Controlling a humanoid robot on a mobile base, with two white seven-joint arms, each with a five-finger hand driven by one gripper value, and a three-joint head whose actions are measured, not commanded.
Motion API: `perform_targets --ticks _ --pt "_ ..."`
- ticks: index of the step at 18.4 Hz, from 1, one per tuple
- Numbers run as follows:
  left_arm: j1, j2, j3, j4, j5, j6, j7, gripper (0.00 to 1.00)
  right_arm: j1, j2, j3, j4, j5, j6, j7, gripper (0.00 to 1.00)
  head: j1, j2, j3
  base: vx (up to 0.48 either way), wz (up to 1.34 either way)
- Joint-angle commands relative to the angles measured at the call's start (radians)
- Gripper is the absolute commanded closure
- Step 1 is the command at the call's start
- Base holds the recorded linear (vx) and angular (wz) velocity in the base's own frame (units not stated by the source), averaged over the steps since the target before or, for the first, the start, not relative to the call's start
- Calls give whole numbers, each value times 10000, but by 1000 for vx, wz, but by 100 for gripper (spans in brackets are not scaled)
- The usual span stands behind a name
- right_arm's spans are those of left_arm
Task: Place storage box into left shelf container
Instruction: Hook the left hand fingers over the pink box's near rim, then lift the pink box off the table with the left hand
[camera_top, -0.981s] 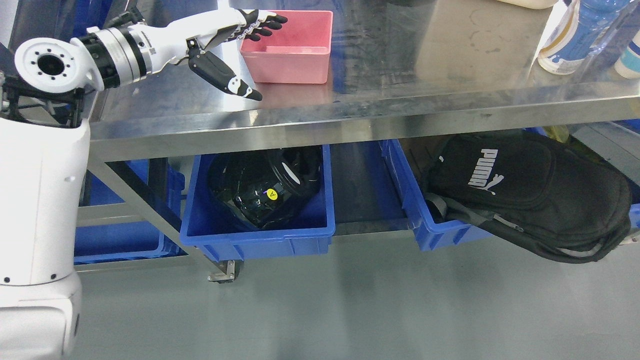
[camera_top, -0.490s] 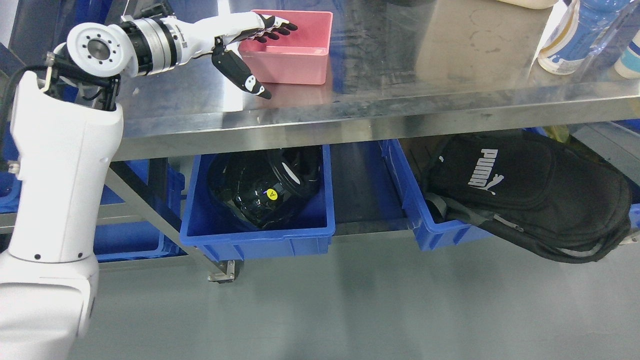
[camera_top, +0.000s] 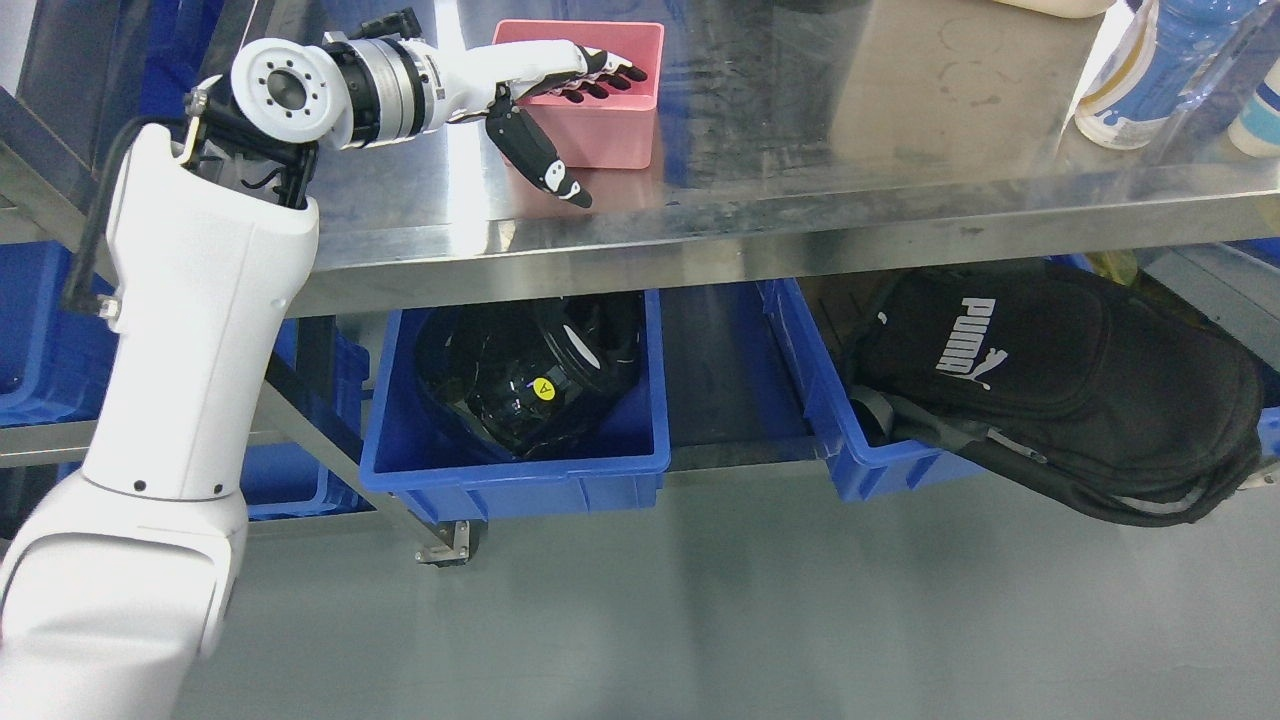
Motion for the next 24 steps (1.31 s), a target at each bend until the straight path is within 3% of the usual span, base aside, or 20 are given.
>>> perform_targets --ticks 1,5,7,10,13,17,20,24 --pt "89 -560 -344 1042 -89 24 -142 18 -184 -174 0 -175 0 -8 4 1 0 0 0 0 0" --pt "318 -667 698 1226 -349 -67 -80 39 -184 -174 0 -175 0 -8 4 1 0 0 0 -4 34" --pt "472 -667 990 1272 -349 -571 -65 61 -184 -174 0 -175 0 -8 4 1 0 0 0 -14 48" --pt "610 -1079 2152 1456 -441 -1400 -49 81 -184 -174 0 -175 0 -8 4 1 0 0 0 0 0" --pt "504 -1463 2983 1502 -564 -2274 -65 90 -184 -174 0 -175 0 -8 4 1 0 0 0 0 0" --pt "105 -1888 4269 1502 -534 -2659 -80 92 -184 -174 0 -175 0 -8 4 1 0 0 0 0 0" --pt "12 -1888 4993 1502 -488 -3027 -126 100 -184 -174 0 -175 0 -8 4 1 0 0 0 0 0" --pt "-3 -1888 6112 1380 -411 -3259 -96 100 -184 -174 0 -175 0 -8 4 1 0 0 0 0 0"
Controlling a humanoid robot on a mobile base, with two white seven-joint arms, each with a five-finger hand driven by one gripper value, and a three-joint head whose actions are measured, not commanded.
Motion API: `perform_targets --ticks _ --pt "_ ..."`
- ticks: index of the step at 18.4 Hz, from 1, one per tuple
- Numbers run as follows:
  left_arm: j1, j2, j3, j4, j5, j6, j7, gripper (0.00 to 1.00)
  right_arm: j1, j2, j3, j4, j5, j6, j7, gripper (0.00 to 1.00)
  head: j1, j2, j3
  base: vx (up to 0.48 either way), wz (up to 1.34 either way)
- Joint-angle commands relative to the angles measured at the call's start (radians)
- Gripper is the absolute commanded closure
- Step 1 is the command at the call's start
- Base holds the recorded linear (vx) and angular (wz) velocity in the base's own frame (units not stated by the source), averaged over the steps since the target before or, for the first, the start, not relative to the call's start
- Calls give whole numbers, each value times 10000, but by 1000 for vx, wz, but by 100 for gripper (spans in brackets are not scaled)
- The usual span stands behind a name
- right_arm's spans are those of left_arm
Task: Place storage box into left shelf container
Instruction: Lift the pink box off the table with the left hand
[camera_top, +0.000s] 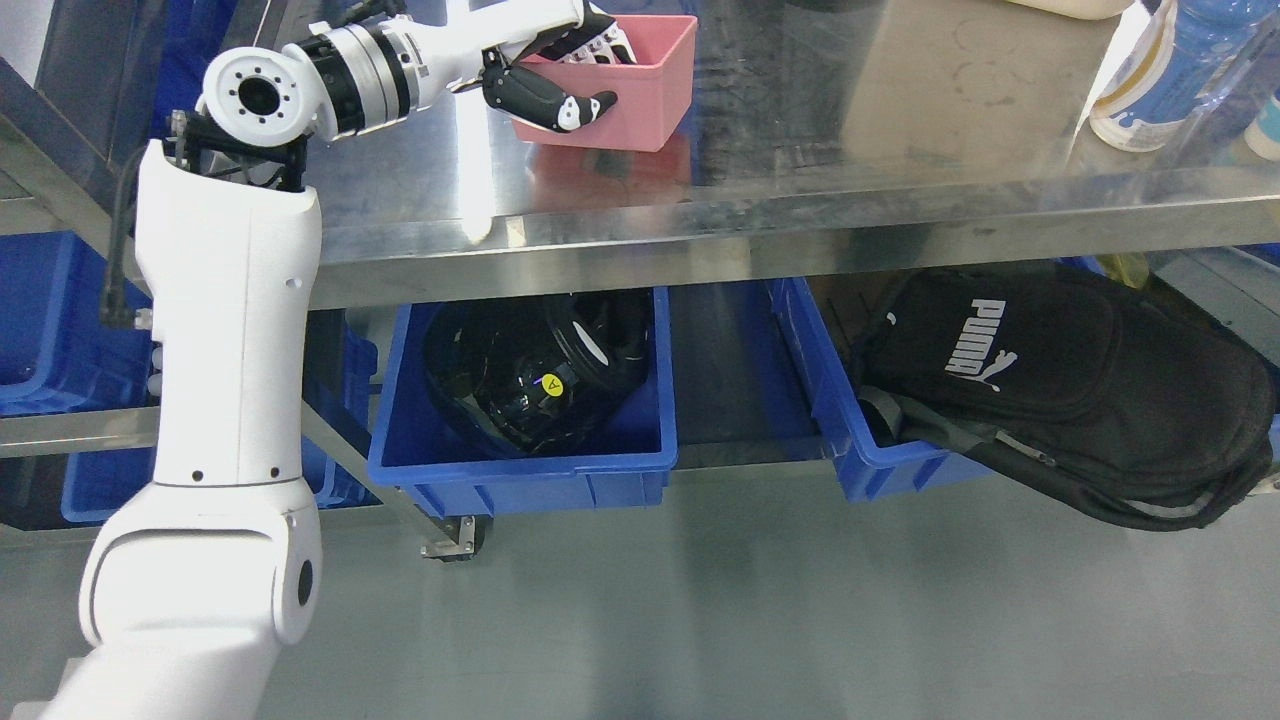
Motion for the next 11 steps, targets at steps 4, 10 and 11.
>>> perform_targets --ticks 4,10,11 --pt "-225 -385 3153 -633 1613 -182 817 100 -184 -175 0 -174 0 -49 -2 1 0 0 0 0 0" --pt "386 -385 2283 -2167 3011 -1343 881 99 -184 -175 0 -174 0 -49 -2 1 0 0 0 0 0" --pt "631 -385 1885 -2290 3028 -1803 896 99 -184 -175 0 -174 0 -49 -2 1 0 0 0 0 0"
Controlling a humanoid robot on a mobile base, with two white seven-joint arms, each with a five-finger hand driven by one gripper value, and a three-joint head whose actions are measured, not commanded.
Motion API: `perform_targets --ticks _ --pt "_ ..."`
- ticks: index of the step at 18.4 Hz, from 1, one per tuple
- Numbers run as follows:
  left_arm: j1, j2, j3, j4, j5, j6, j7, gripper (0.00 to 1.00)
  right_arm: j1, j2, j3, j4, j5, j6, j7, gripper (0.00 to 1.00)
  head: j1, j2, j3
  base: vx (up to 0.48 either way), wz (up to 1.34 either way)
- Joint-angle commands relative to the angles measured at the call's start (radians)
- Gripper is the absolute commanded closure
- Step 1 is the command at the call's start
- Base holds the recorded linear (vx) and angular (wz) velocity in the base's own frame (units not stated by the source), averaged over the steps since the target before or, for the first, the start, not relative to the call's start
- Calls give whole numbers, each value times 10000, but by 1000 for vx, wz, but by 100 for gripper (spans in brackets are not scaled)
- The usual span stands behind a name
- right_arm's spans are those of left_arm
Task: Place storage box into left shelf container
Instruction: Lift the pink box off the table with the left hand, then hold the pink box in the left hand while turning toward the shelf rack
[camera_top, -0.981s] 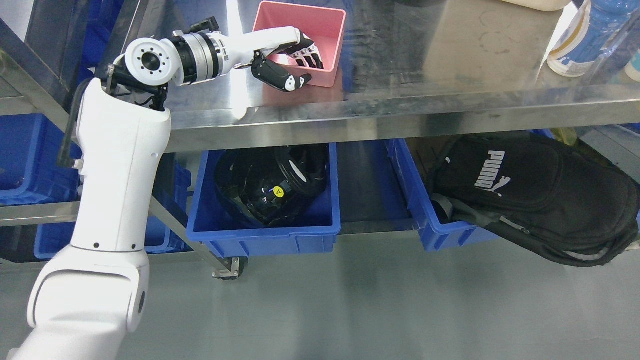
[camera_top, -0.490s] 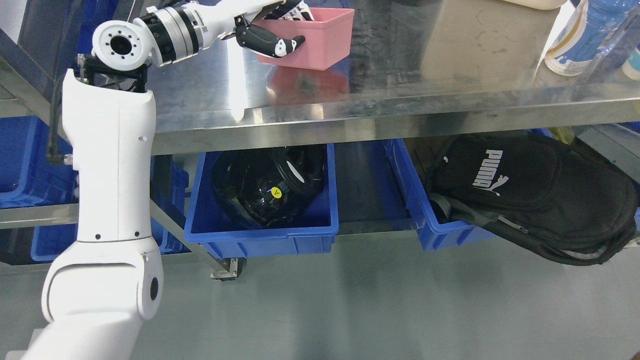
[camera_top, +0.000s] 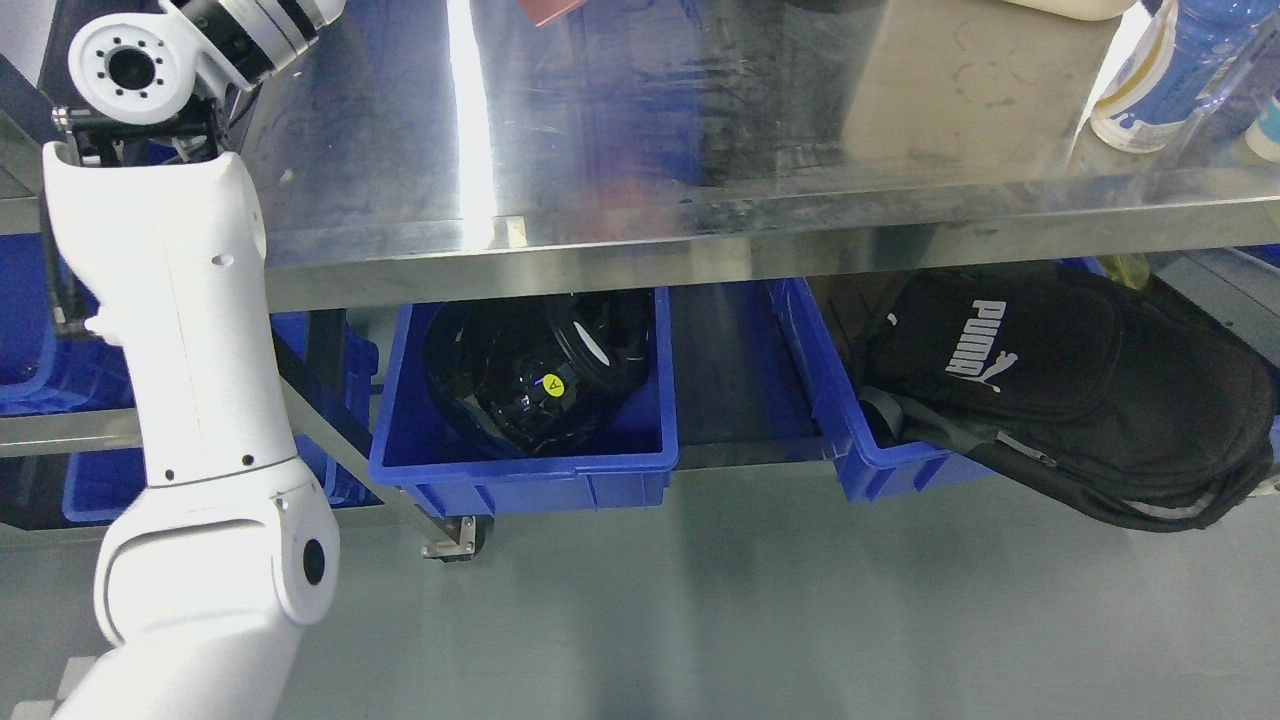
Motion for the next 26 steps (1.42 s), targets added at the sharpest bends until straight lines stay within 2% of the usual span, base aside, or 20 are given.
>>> perform_targets --ticks 1,5,8,16,26 --pt "913 -6 -607 -1583 924 -1382 61 99 -184 -175 0 -174 0 0 -1 1 0 0 0 0 0" --pt "1666 -6 -2204 -2105 924 -1600 429 98 -184 -175 0 -174 0 0 -1 1 0 0 0 0 0" --pt "2005 -6 -2912 -2320 924 -1953 430 98 -184 -175 0 -174 0 0 -1 1 0 0 0 0 0" --pt "2021 -6 -2883 -2474 924 -1938 445 98 -184 -175 0 -174 0 0 -1 1 0 0 0 -16 178" --pt "2005 -6 -2883 -2627 939 -1938 460 98 -184 -175 -15 -174 0 0 -1 1 0 2 0 -60 952"
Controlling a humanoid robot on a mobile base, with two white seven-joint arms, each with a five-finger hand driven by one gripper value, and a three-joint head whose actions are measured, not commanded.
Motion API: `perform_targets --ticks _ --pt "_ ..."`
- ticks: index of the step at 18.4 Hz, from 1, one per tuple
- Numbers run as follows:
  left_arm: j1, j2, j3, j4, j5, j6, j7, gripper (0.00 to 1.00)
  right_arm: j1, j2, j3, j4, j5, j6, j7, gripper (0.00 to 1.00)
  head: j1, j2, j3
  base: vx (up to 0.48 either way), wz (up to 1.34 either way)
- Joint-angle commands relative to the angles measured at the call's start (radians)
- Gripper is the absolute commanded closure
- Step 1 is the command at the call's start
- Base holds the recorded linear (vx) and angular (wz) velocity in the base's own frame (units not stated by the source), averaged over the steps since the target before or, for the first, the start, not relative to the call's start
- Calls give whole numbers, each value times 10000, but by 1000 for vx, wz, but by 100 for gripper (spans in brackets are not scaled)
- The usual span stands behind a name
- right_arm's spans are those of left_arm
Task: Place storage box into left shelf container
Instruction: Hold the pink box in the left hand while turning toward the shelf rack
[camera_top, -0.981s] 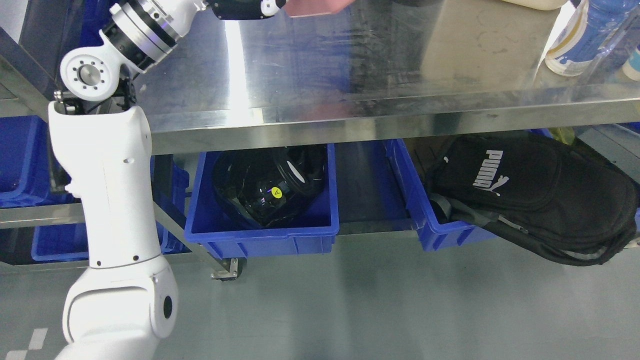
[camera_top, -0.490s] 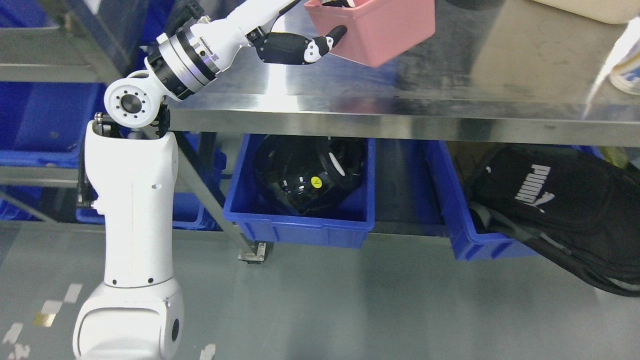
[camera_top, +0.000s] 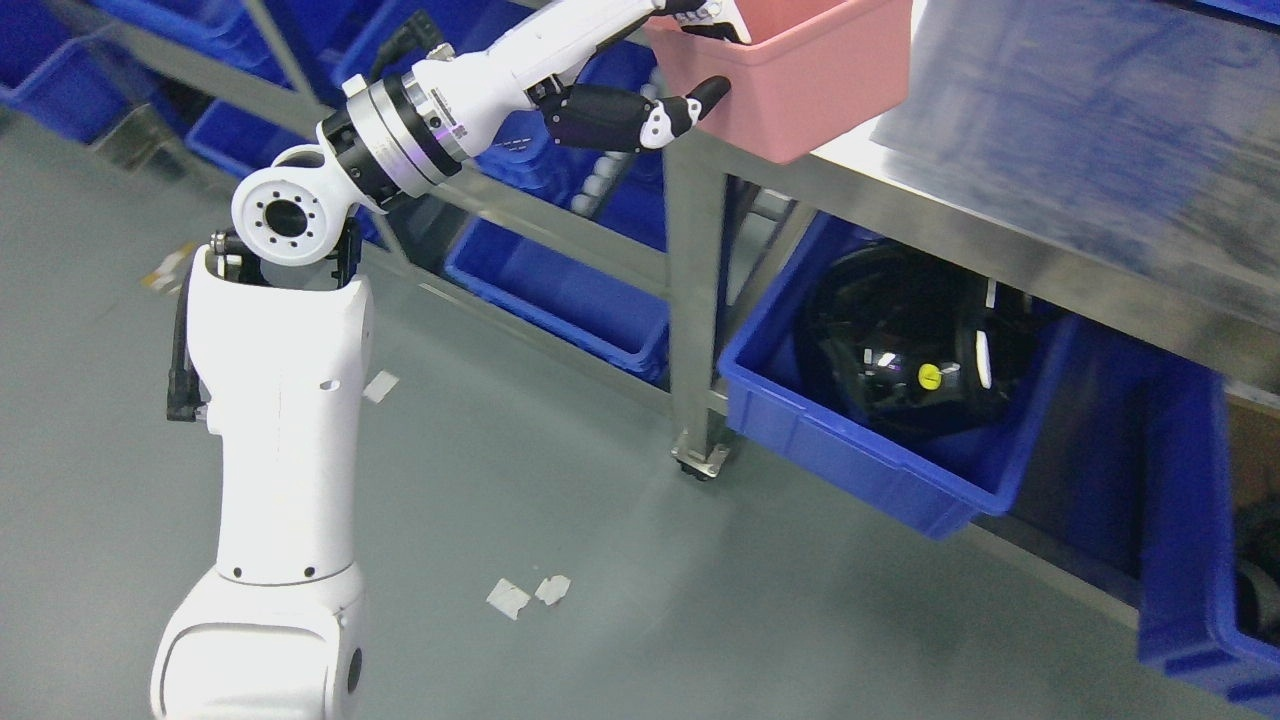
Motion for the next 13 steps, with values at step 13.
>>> perform_targets --ticks 13 --pt "33 159 -175 -330 25 -15 241 98 -183 -174 0 -174 0 7 -1 1 0 8 0 -8 893"
